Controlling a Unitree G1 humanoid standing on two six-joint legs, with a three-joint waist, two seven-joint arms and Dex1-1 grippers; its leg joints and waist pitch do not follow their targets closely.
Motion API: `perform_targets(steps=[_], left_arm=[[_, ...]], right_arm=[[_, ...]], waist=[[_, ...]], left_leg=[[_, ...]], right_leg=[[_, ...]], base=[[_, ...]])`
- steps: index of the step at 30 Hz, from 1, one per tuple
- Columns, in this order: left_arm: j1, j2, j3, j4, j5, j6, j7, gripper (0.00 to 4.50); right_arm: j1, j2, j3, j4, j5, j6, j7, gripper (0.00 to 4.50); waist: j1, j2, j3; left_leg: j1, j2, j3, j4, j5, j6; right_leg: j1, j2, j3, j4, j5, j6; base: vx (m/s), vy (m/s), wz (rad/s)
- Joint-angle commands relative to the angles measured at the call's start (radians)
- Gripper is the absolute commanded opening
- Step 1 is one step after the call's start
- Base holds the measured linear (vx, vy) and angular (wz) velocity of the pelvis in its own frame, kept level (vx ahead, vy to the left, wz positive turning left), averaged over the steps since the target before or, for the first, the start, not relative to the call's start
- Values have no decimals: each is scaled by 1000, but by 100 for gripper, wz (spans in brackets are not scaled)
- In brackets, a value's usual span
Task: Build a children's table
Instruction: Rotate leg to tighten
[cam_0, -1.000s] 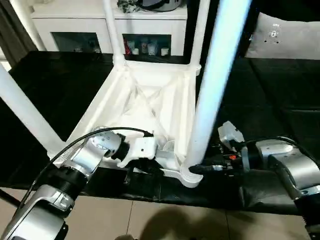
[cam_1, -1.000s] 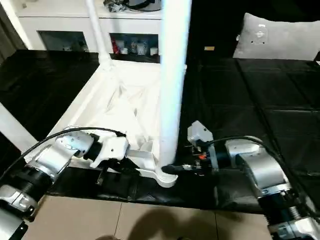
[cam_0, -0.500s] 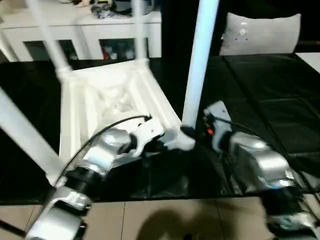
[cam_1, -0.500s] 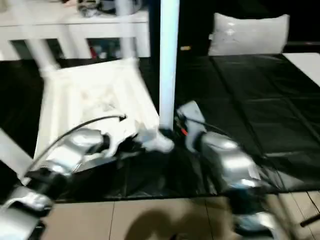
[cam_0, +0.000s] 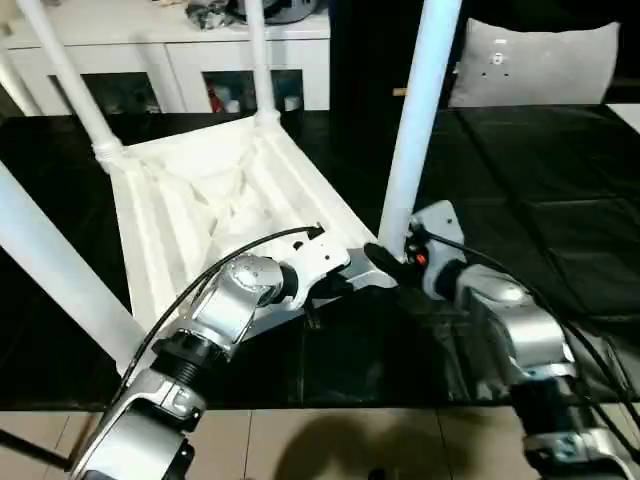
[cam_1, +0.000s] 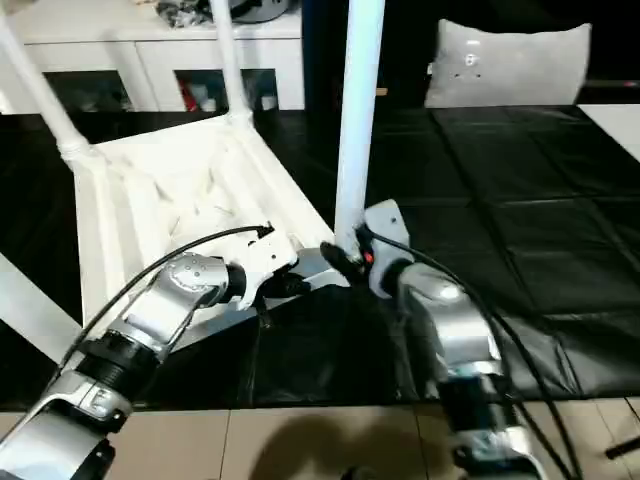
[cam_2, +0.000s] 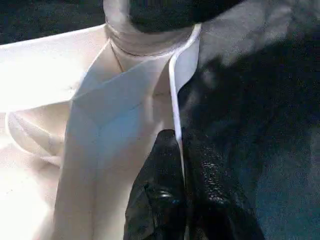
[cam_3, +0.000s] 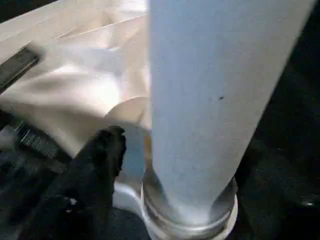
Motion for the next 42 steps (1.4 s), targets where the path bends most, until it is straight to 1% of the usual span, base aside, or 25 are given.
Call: perform_targets(steps=[1,2,4,7,8,9,10,11,12,13,14,15,16,18,20,24,26,29,32,33,35,37,40,41,42], left_arm=[[-20,25,-31,23,9,-69,-52,0],[-20,38,-32,28,5,-89,-75,0],[-19,57,-35,36,-9,-141,-120,0],[-12,79,-42,30,-30,-189,-183,0],[-7,99,-57,26,-36,-231,-231,0],[-5,110,-66,24,-35,-247,-254,0],[-2,126,-77,25,-36,-284,-288,0],[0,133,-80,29,-42,-313,-312,0],[0,135,-81,30,-44,-320,-319,0],[2,144,-84,32,-55,-341,-354,0],[2,147,-86,34,-59,-350,-367,0],[2,156,-91,34,-65,-366,-396,0],[3,161,-94,32,-68,-370,-409,0],[4,174,-101,23,-77,-372,-449,0],[0,183,-106,30,-82,-399,-474,0],[-5,184,-110,37,-87,-418,-499,0],[-4,185,-113,33,-93,-420,-516,0],[-5,184,-115,35,-94,-425,-520,0],[-8,184,-117,39,-95,-429,-523,0],[-10,185,-119,47,-94,-436,-524,0],[-11,186,-119,51,-93,-440,-525,0],[-12,186,-117,56,-90,-444,-526,0],[-3,181,-108,46,-104,-422,-528,0],[5,172,-99,29,-120,-381,-523,0],[5,172,-99,29,-120,-381,-523,0]], right_arm=[[18,-26,55,-38,34,-11,124,378],[21,-57,55,-40,39,-16,164,396],[20,-100,50,-29,38,-31,216,402],[13,-141,40,-15,45,-38,265,432],[7,-173,39,-11,59,-39,309,432],[3,-189,40,-12,67,-35,335,442],[1,-216,48,-20,75,-43,379,442],[3,-233,52,-30,84,-50,416,442],[3,-237,53,-33,88,-51,428,442],[5,-251,55,-46,111,-44,473,442],[5,-255,56,-49,120,-42,488,425],[6,-264,62,-51,135,-39,521,416],[6,-268,65,-51,139,-41,535,416],[8,-278,78,-50,146,-38,573,405],[10,-281,92,-52,151,-45,597,378],[6,-277,96,-44,160,-44,618,350],[5,-271,103,-47,172,-30,631,323],[6,-267,112,-49,177,-22,641,313],[9,-268,121,-55,181,-12,652,278],[10,-267,123,-57,187,0,658,278],[11,-268,123,-58,188,1,659,269],[13,-268,124,-59,192,6,662,241],[26,-261,118,-77,213,33,654,222],[35,-247,108,-85,216,48,619,214],[35,-247,108,-85,216,48,619,210]], waist=[[8,-7,-67],[11,-9,-65],[16,-10,-63],[23,-11,-64],[30,-10,-66],[30,-10,-66],[37,-7,-68],[40,-8,-68],[43,-8,-69],[48,-16,-70],[53,-12,-70],[55,-11,-70],[59,-14,-70],[62,-13,-70],[68,-12,-69],[76,-16,-68],[76,-17,-69],[77,-16,-70],[78,-16,-71],[78,-16,-71],[79,-15,-71],[79,-17,-70],[78,-17,-69],[79,-18,-69],[78,-17,-70]], left_leg=[[-10,24,2,-63,-176,100],[-10,22,1,-64,-191,98],[-5,25,1,-66,-214,94],[-4,26,1,-66,-214,88],[-3,28,1,-66,-206,87],[-3,28,1,-66,-206,87],[-2,32,1,-66,-191,91],[-5,34,2,-66,-180,93],[-4,33,3,-65,-178,95],[-5,33,6,-64,-174,100],[-5,35,6,-64,-164,103],[-5,35,6,-64,-163,106],[-4,36,7,-64,-161,106],[-5,37,7,-64,-157,103],[-3,38,7,-65,-167,95],[-2,37,8,-67,-167,82],[-4,37,7,-67,-161,80],[-4,36,7,-66,-151,82],[-4,37,7,-65,-144,82],[-4,37,7,-65,-142,83],[-4,37,7,-65,-145,84],[-4,36,7,-66,-155,79],[-4,36,7,-67,-154,74],[-3,36,8,-67,-152,73],[-3,37,8,-67,-149,72]], right_leg=[[68,-53,48,-77,-331,-154],[69,-52,46,-80,-355,-148],[65,-54,48,-82,-383,-144],[64,-55,49,-82,-392,-141],[63,-56,50,-79,-372,-149],[63,-56,50,-79,-372,-149],[64,-55,53,-72,-322,-166],[66,-55,55,-67,-291,-177],[66,-55,54,-67,-286,-181],[67,-56,54,-65,-279,-185],[66,-58,55,-63,-277,-188],[66,-58,54,-63,-278,-189],[65,-59,55,-62,-280,-189],[65,-59,54,-61,-284,-189],[63,-60,55,-64,-312,-180],[63,-60,56,-66,-332,-168],[64,-60,56,-65,-329,-165],[64,-59,56,-63,-318,-168],[64,-59,56,-62,-309,-170],[64,-59,56,-61,-305,-170],[64,-58,55,-62,-309,-171],[64,-59,55,-65,-331,-162],[63,-58,55,-66,-341,-156],[64,-59,56,-65,-340,-157],[64,-59,57,-64,-334,-160]], base=[[0,0,0],[0,0,0],[0,0,0],[0,0,0],[0,0,0],[0,0,0],[0,0,0],[0,0,0],[0,0,0],[0,0,0],[0,0,0],[0,0,0],[0,0,0],[0,0,0],[0,0,0],[0,0,0],[0,0,0],[0,0,0],[0,0,0],[0,0,0],[0,0,0],[0,0,0],[0,0,0],[0,0,0],[0,0,0]])
